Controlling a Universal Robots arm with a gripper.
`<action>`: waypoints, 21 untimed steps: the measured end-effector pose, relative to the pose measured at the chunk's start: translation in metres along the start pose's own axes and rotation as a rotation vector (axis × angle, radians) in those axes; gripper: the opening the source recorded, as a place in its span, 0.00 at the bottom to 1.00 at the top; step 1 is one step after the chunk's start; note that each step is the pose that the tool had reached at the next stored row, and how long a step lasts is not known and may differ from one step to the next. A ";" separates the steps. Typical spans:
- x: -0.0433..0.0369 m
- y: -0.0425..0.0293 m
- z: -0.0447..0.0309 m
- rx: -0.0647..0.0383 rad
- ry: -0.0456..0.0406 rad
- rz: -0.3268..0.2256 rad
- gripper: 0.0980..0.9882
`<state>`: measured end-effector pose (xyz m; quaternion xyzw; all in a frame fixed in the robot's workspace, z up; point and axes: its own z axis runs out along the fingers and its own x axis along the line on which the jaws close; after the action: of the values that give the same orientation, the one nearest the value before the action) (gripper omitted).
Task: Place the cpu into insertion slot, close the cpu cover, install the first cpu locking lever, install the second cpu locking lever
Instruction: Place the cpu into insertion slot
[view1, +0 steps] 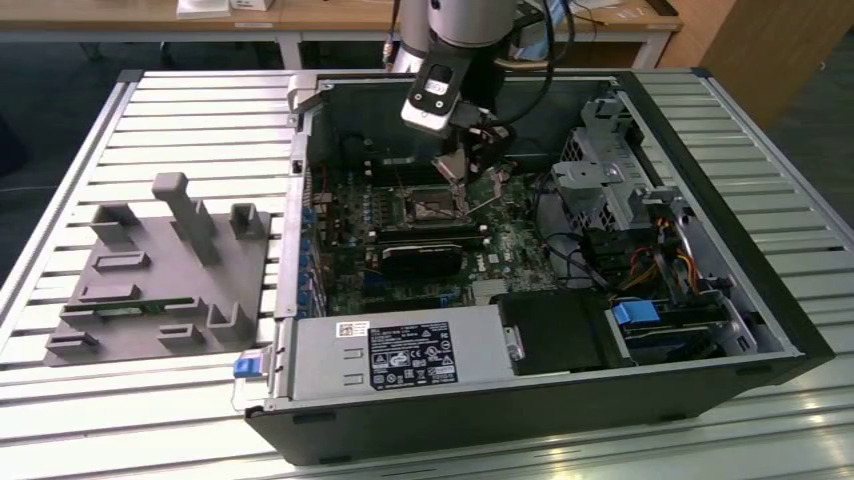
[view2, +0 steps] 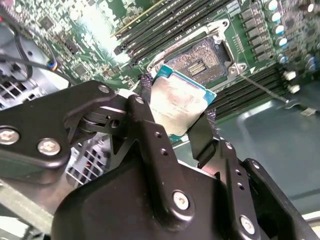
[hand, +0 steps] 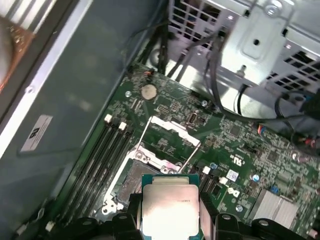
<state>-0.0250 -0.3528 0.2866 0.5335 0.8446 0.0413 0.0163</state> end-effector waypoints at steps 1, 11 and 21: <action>0.0000 0.0000 0.0004 0.000 -0.0016 0.018 0.50; -0.0001 -0.0003 0.0040 -0.003 -0.0174 0.199 0.50; 0.0001 -0.0013 0.0098 -0.006 -0.0316 0.361 0.50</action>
<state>-0.0255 -0.3528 0.2767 0.6770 0.7346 0.0378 0.0235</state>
